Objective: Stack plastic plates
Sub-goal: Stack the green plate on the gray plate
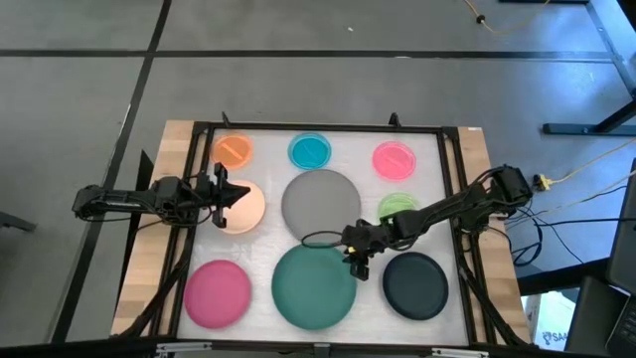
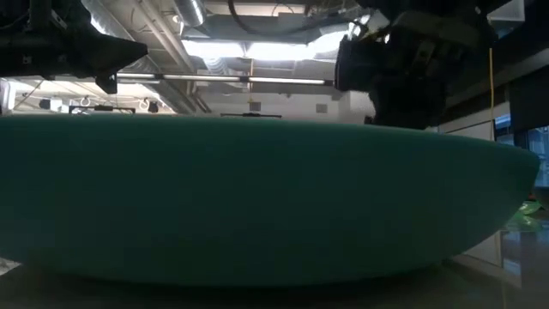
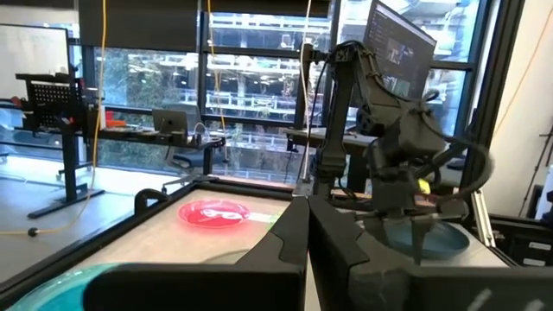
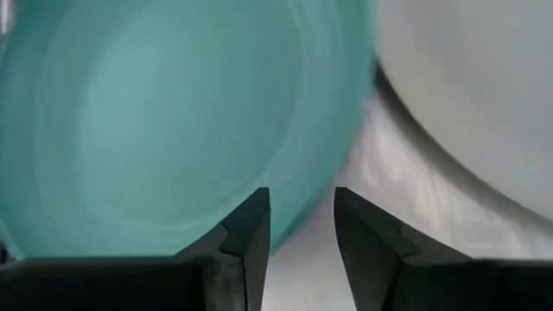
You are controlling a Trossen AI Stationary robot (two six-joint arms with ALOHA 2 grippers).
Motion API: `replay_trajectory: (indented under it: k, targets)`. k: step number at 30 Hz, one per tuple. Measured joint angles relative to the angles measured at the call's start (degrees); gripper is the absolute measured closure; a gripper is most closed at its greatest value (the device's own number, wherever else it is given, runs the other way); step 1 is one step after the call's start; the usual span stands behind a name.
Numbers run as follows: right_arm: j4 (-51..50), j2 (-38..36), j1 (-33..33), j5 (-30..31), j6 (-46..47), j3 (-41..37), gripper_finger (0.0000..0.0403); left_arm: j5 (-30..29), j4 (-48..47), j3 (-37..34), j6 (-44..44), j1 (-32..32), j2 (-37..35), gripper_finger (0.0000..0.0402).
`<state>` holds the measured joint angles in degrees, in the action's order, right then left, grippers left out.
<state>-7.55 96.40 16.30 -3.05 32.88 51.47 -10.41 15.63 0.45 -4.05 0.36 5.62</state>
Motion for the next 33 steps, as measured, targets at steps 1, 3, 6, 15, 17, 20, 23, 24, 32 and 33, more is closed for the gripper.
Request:
replay_trajectory:
  k: [1,3,6,15,17,20,23,24,32,33]
  targets:
    - [0.0,0.1,0.0,0.0,0.2,-0.1,0.0281,0.0,0.0,0.0,0.1,0.0,0.0,0.0401]
    - [1.4,0.9,-0.1,-0.1,0.3,0.0,0.0281,0.0,0.0,0.0,0.1,0.0,0.0,0.0401]
    - [1.7,1.8,0.0,-1.0,1.4,-0.1,0.0281,0.0,-0.1,0.0,0.1,0.0,0.0,0.0401]
    - [2.2,4.4,0.0,-1.1,3.1,-0.1,0.0285,-0.6,-0.1,0.0,0.1,0.0,0.0,0.0401]
    - [2.3,4.3,0.0,-0.4,2.9,-0.1,0.0296,-0.8,0.2,0.0,0.1,0.0,0.0,0.0401]
    - [2.0,4.3,-0.2,-0.5,2.9,-0.1,0.0324,-1.0,0.3,0.0,0.1,0.0,0.0,0.0401]
    - [1.7,4.3,-0.2,-0.6,2.8,-0.1,0.0355,-1.0,0.3,0.0,0.0,0.0,0.0,0.0401]
    - [1.7,4.3,-0.2,-0.6,2.7,-0.1,0.0365,-1.0,0.3,0.0,-0.1,0.0,0.0,0.0401]
    - [1.2,4.0,-0.2,-0.9,0.2,0.4,0.0394,-1.0,0.5,0.0,-0.3,0.0,0.0,0.0401]
    - [0.9,3.7,-0.2,-0.8,-0.2,0.6,0.0395,-1.0,0.5,0.0,-0.3,0.0,0.0,0.0401]
